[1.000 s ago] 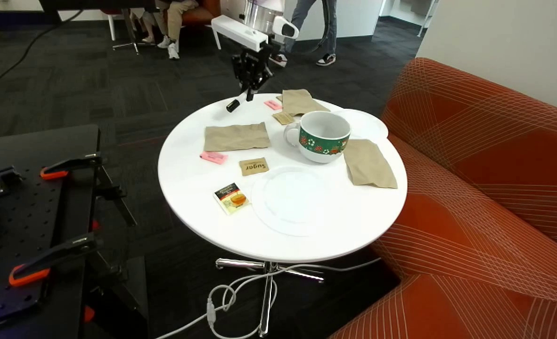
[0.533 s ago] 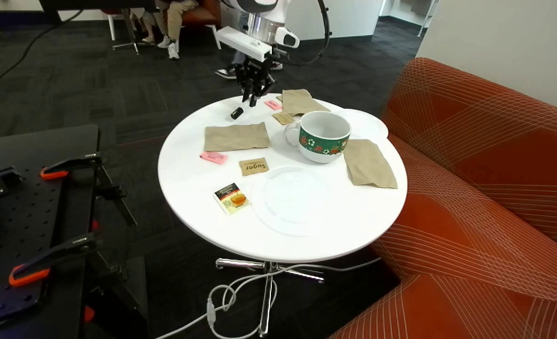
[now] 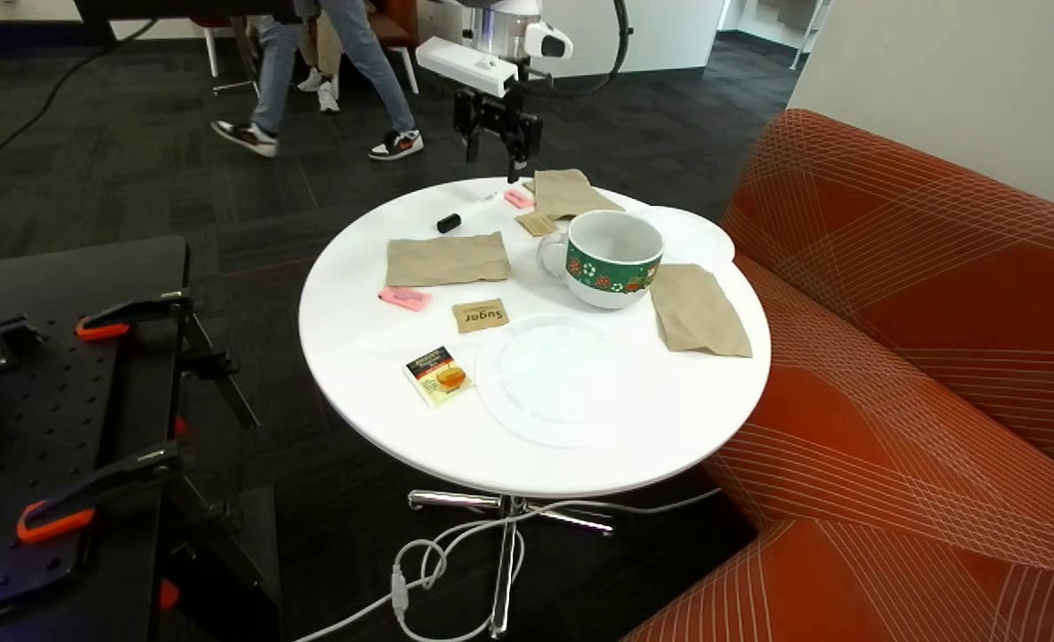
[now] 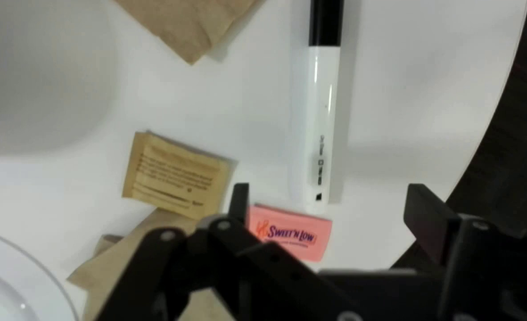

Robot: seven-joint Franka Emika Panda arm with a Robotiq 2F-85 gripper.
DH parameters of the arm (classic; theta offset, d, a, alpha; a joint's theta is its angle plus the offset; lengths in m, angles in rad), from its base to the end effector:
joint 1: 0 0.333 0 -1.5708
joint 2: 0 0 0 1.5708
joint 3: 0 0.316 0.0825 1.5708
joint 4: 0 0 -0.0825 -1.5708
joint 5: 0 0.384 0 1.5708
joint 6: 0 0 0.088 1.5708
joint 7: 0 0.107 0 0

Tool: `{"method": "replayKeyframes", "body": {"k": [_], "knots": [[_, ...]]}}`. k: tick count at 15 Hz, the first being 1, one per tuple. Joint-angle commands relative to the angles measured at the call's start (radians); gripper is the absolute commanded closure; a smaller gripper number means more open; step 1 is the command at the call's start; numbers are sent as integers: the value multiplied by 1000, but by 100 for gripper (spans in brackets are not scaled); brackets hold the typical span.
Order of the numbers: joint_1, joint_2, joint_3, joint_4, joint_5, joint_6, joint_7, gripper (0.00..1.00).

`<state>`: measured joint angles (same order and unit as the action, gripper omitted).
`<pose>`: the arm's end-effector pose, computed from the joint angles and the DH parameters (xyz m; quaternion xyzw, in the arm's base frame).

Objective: Remove the marker from the mug.

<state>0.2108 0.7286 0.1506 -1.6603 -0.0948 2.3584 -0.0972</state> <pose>0.6406 0.2292 0.1848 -0.9700 -0.2425 0.0125 0.0157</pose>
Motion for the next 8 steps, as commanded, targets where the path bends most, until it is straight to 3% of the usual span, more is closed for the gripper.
{"method": "replayKeyframes", "body": {"k": [1,6,7,8], "knots": [[11,-127,-27,-117,-17,91,59,0],[-25,-258,-34,-216,-3,122,41,0],[-12,-174,-26,-127,-4,94,31,0],[-15,-191,-27,-138,-4,93,30,0]]}}
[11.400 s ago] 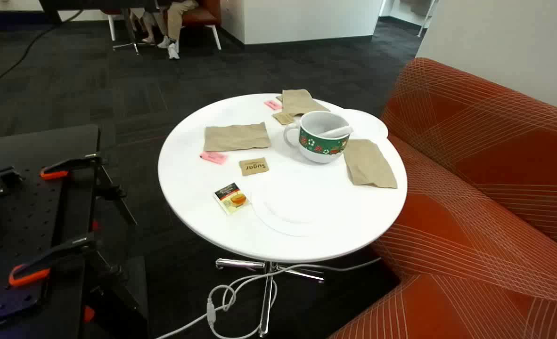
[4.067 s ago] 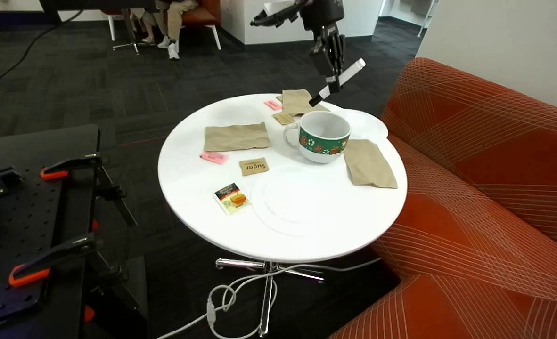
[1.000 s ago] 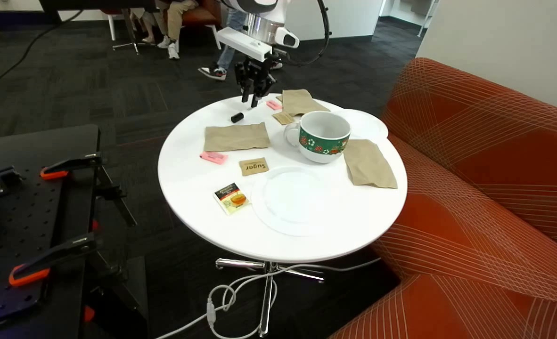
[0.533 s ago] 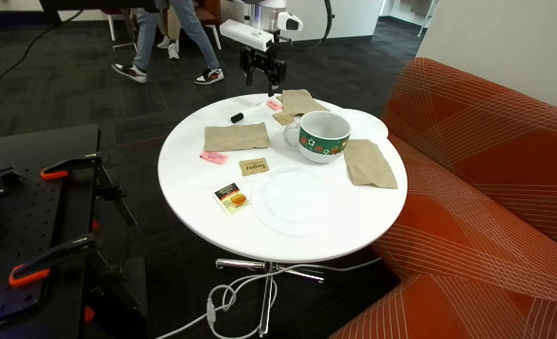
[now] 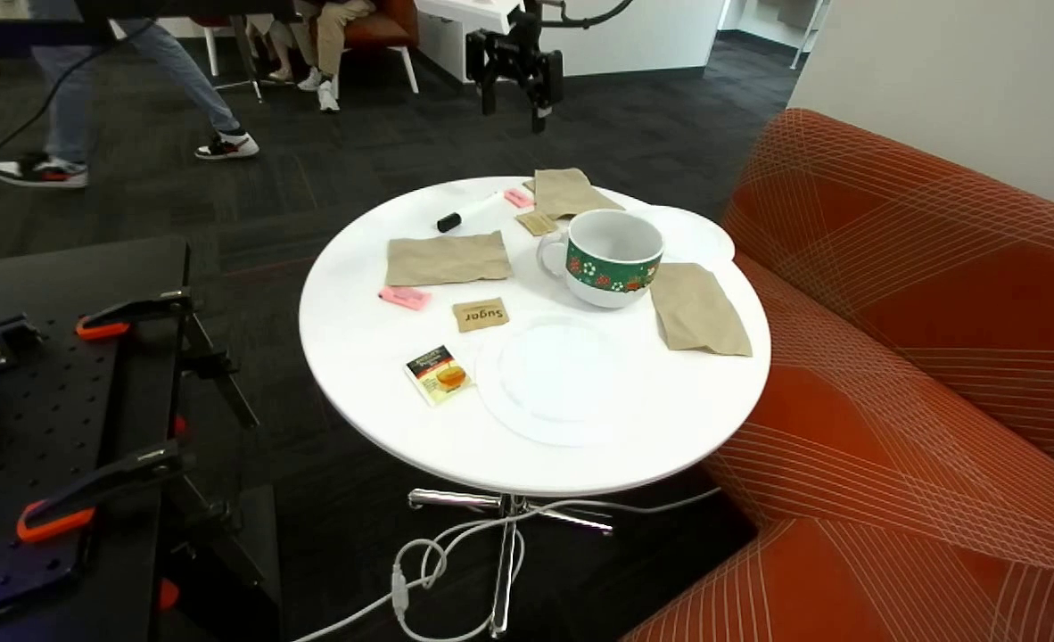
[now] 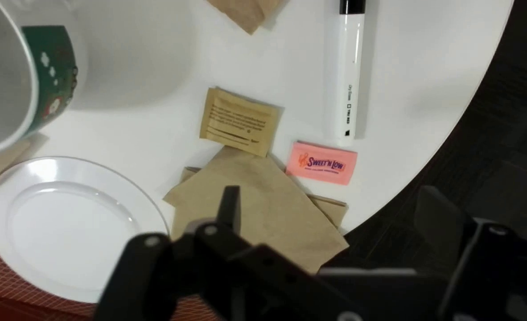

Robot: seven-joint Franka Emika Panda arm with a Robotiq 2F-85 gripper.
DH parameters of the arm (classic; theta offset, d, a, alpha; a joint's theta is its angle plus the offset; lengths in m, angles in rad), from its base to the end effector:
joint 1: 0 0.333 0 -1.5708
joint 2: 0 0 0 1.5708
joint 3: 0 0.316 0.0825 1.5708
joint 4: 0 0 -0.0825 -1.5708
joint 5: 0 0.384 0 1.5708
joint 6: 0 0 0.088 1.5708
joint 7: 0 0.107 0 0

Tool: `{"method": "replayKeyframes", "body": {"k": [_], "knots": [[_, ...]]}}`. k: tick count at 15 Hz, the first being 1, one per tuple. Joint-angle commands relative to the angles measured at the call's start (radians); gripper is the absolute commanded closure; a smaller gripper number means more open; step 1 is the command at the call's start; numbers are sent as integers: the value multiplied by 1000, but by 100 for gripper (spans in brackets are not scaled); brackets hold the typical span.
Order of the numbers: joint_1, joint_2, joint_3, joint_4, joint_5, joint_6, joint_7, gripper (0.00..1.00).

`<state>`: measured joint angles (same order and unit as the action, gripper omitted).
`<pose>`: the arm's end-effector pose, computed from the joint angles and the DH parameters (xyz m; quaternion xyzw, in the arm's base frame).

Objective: Remove the marker from the mug.

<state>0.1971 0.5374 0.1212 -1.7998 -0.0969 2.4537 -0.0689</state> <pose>0.6352 0.2021 0.2616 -0.9743 -0.2167 -0.0607 0.0050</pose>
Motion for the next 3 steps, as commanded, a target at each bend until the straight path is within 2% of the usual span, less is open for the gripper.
{"method": "replayKeyframes", "body": {"k": [1,3], "knots": [[-2,0,2,2,-1,-2,1,0],[1,12,3,4,-1,-2,1,0]]}}
